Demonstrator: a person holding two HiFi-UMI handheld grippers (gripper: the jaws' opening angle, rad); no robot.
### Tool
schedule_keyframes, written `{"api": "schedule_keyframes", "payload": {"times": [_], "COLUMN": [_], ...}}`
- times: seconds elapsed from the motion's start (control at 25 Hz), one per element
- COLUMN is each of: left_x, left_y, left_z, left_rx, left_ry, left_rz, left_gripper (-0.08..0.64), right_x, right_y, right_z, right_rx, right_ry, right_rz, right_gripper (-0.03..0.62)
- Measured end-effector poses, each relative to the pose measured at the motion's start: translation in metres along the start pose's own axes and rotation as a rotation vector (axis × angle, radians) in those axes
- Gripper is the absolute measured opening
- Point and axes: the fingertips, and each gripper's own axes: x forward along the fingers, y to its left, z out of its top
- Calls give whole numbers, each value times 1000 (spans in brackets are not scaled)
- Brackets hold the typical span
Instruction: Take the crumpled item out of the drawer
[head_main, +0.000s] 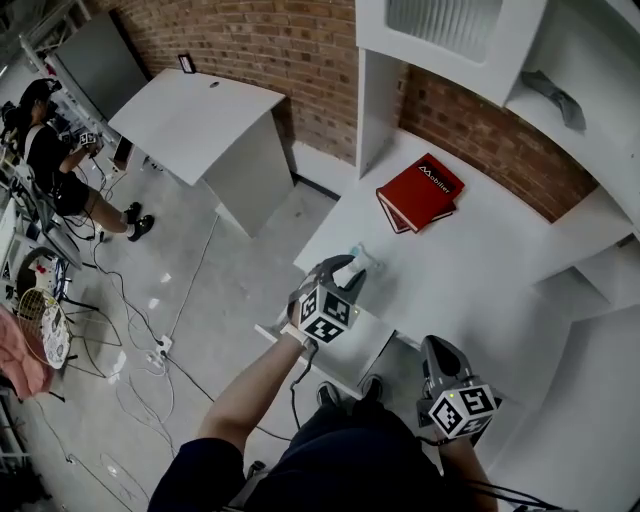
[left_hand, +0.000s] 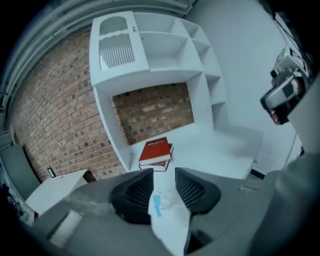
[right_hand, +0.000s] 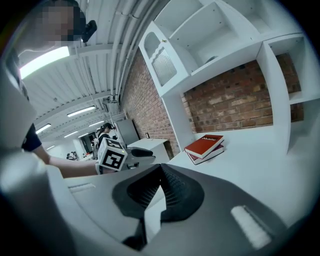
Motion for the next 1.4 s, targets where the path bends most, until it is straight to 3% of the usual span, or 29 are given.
{"api": "schedule_keyframes", "payload": {"times": [0.36,0.8,1.4], "left_x": [-117,-248,-350], "left_y": [-4,24,14], "left_z": [49,83,90], "left_rx": [-209,-273,-327], "left_ry": [-203,-356,-448], "left_rz": [99,317,491], "left_gripper": [143,143,141], "right_x": [23,46,13], "right_y": [36,84,129], "right_z": [20,53,115], "right_rx": [-59,-145,-226], "right_ry": [-23,-90,-257], "right_rz": [94,225,308], "right_gripper": [2,2,2]}}
